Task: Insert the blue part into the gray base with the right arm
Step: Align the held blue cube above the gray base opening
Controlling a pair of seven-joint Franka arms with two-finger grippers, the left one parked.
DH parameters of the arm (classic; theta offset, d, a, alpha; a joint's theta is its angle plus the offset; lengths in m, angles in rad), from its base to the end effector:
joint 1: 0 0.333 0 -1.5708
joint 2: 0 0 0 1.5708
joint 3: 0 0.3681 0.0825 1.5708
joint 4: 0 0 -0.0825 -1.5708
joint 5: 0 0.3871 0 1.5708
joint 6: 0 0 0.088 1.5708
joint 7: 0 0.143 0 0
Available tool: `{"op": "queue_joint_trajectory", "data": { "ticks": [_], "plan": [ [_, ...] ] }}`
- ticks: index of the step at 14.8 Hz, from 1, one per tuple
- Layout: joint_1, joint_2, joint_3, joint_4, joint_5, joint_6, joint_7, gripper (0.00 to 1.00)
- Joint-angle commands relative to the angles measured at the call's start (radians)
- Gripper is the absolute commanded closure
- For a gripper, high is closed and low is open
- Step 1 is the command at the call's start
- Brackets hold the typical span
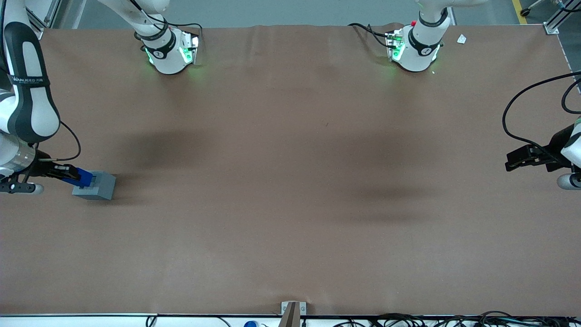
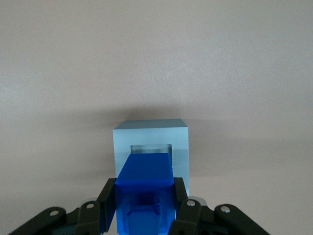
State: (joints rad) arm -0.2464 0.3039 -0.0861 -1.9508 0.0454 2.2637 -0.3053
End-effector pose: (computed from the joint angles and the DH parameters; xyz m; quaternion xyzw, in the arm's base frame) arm 0.5975 -0.2010 0.3374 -0.9996 0.0260 -0.0064 0.0028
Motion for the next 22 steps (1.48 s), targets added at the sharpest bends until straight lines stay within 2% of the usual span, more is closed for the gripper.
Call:
{"op": "queue_joint_trajectory", "data": {
  "ticks": [1, 22],
  "plan": [
    [-0.017, 0.006, 0.014, -0.007, -0.009, 0.016, -0.009, 0.71],
    [-0.019, 0.029, 0.014, -0.008, -0.009, 0.020, -0.009, 0.71]
  ]
}}
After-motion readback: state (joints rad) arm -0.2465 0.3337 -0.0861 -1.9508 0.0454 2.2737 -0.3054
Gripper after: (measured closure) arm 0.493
